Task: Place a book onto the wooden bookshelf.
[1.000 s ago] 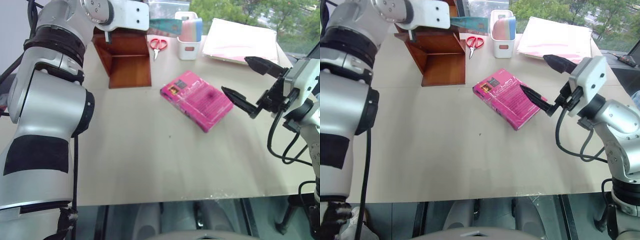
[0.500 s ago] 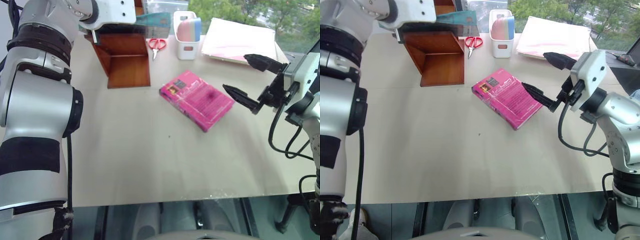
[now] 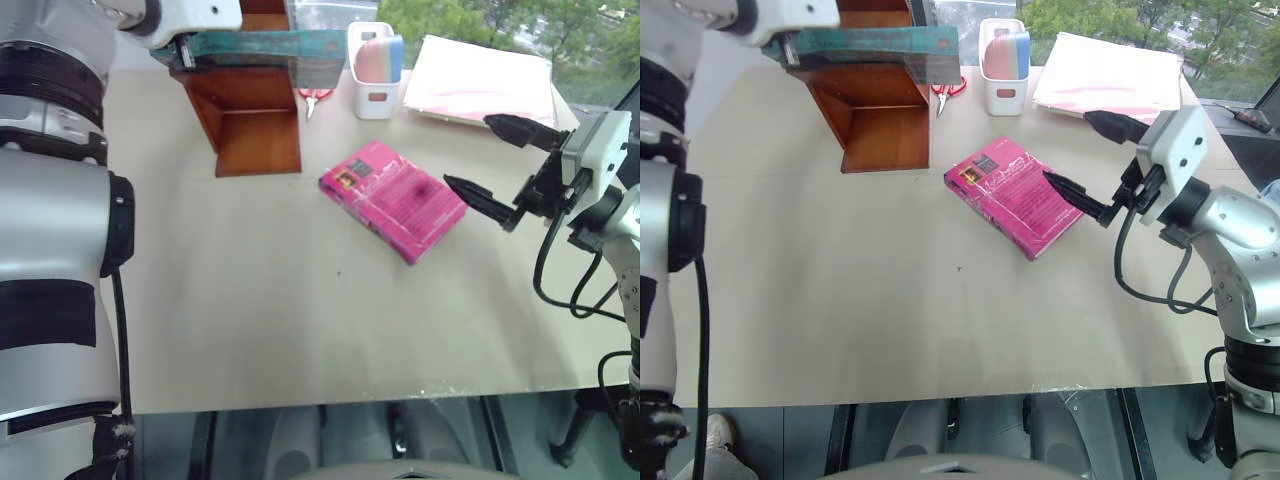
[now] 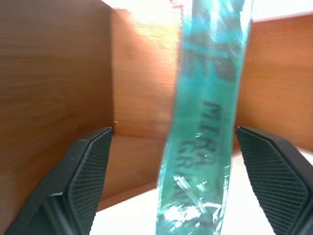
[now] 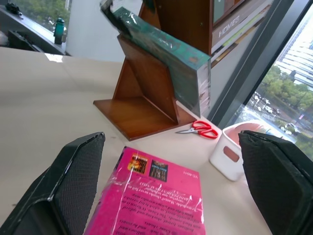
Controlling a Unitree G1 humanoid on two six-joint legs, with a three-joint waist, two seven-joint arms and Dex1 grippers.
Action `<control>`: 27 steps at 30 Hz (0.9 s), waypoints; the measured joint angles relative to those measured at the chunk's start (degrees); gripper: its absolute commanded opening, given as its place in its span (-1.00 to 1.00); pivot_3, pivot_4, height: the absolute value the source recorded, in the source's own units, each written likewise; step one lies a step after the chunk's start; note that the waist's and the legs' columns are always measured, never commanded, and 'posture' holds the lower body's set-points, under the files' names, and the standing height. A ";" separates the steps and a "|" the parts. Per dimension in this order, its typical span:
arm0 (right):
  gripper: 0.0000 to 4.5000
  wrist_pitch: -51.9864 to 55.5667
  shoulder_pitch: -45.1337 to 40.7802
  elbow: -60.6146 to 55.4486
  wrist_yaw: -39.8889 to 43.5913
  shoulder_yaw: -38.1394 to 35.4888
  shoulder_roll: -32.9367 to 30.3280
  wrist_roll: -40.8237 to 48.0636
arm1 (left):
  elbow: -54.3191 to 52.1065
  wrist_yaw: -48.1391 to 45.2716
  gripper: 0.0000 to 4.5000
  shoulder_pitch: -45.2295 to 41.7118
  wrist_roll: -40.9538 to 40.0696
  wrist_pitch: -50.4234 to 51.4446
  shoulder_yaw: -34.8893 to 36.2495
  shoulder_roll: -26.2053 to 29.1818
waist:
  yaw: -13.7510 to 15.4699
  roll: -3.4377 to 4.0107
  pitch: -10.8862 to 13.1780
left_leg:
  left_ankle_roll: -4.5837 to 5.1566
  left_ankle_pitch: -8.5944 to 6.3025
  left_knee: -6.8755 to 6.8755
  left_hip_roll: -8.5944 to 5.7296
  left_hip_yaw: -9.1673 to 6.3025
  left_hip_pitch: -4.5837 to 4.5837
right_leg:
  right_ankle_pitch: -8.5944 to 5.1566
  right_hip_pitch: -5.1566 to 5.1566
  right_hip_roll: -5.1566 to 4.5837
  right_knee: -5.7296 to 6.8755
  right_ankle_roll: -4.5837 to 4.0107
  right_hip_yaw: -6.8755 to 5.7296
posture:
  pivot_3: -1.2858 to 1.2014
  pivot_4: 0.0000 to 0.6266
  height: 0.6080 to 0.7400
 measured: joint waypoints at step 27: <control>1.00 3.35 35.96 -2.99 0.03 -13.23 -3.98 -4.63 | -83.67 12.10 0.95 97.11 -49.61 40.89 43.17 -9.52 | -0.19 0.12 -0.31 | 0.07 -0.06 0.66 0.17 -0.03 1.26 | -0.10 1.38 0.03 0.11 -0.22 0.04 | 0.03 -0.52 1.00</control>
